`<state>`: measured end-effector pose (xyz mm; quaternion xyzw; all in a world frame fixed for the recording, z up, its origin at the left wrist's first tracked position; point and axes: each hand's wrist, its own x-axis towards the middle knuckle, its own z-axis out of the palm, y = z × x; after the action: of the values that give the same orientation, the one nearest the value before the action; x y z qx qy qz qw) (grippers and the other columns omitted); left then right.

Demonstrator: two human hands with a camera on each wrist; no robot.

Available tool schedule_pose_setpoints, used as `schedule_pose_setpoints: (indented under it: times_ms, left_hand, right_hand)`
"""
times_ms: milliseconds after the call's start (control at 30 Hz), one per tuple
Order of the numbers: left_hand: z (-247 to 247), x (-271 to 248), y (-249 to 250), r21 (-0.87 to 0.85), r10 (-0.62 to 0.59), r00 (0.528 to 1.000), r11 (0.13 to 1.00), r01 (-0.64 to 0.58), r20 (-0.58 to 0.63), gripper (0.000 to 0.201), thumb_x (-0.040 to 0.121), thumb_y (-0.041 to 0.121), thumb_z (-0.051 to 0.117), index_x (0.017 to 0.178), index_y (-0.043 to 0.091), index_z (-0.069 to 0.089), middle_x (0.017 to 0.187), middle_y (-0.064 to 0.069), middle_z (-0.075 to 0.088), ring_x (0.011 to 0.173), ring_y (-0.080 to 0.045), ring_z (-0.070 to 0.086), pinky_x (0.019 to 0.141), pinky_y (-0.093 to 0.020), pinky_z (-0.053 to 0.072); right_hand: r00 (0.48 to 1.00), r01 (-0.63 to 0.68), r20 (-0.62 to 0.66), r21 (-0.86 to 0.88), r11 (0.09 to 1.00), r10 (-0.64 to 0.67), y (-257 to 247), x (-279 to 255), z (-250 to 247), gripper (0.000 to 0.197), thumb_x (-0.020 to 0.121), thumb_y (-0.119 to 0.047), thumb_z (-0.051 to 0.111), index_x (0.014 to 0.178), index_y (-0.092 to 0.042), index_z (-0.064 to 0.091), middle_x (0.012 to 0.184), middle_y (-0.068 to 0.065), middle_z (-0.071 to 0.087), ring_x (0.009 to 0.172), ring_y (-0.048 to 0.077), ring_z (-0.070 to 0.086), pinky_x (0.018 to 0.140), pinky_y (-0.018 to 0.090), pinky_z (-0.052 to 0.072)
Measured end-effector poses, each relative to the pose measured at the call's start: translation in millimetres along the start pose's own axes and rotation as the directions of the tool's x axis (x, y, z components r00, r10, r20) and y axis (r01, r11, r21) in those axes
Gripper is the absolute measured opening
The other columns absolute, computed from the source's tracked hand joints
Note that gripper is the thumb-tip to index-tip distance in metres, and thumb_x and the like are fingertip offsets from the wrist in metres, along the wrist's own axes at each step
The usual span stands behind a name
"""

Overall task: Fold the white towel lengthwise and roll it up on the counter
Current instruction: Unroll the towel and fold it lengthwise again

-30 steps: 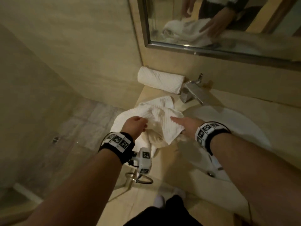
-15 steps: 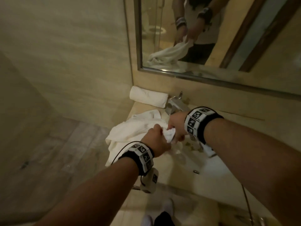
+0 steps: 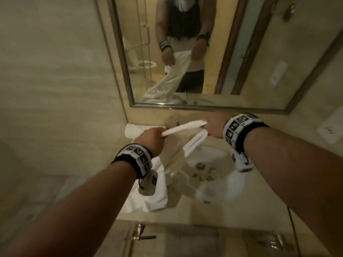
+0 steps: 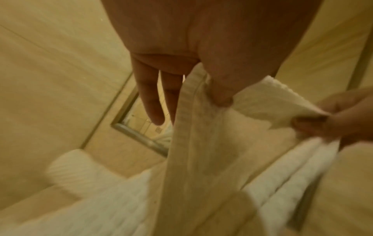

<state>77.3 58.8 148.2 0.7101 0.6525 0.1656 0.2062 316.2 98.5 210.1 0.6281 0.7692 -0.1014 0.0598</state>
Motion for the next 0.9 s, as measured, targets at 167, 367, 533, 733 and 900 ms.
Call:
schedule_pose_setpoints:
  times_ms: [167,367,533,733,900]
  left_hand:
    - [-57,38,98,-0.156,0.18,0.925,0.957,-0.243,-0.335,0.029,0.095,0.027,0.051,0.116,0.03,0.07,0.113,-0.002,0.073,0.106,-0.025,0.067,0.092,-0.041,0.054]
    - [-99,63,227,-0.203,0.352,0.767,0.829,-0.522,-0.537,0.028,0.091,0.029,0.053,0.108,0.029,0.075,0.099,0.007,0.073,0.094,-0.013,0.068,0.082,-0.032,0.056]
    - [-112,80,304,-0.287,0.32,0.662,0.714,-0.639,-0.678,0.029,0.092,0.018,0.049,0.104,0.023,0.076,0.09,0.007,0.07,0.086,-0.004,0.066,0.083,-0.025,0.056]
    - [-99,73,367,-0.195,0.361,0.523,0.649,-0.736,-0.772,0.031,0.087,0.027,0.048,0.077,0.048,0.068,0.084,0.016,0.073,0.088,-0.011,0.07,0.085,-0.049,0.056]
    - [-101,90,376,-0.156,0.298,0.383,0.575,-0.803,-0.874,0.018,0.086,0.017,0.045,0.087,0.025,0.062,0.088,-0.007,0.069,0.087,-0.024,0.065,0.079,-0.042,0.052]
  right_hand:
    - [0.948,-0.117,-0.288,0.083,0.99,0.136,51,-22,-52,0.014,0.095,-0.03,0.05,0.089,-0.028,0.062,0.084,-0.001,0.063,0.072,0.022,0.06,0.07,0.034,0.051]
    - [0.829,-0.11,-0.524,0.186,0.976,0.193,131,-54,-92,0.009,0.098,-0.025,0.049,0.092,-0.024,0.054,0.087,0.001,0.06,0.069,0.021,0.053,0.061,0.029,0.036]
    - [0.753,-0.13,-0.606,0.242,0.962,0.254,193,-77,-115,0.024,0.089,-0.045,0.056,0.08,-0.022,0.059,0.08,-0.002,0.056,0.071,0.024,0.057,0.061,0.03,0.043]
    - [0.853,-0.098,-0.467,0.293,0.951,0.231,237,-72,-98,0.029,0.091,-0.025,0.066,0.118,-0.017,0.058,0.115,0.01,0.062,0.104,0.031,0.06,0.083,0.034,0.045]
    - [0.983,-0.152,-0.071,0.206,0.967,0.17,275,-39,-49,0.021,0.095,-0.042,0.06,0.106,-0.026,0.068,0.11,0.005,0.066,0.101,0.03,0.061,0.093,0.047,0.051]
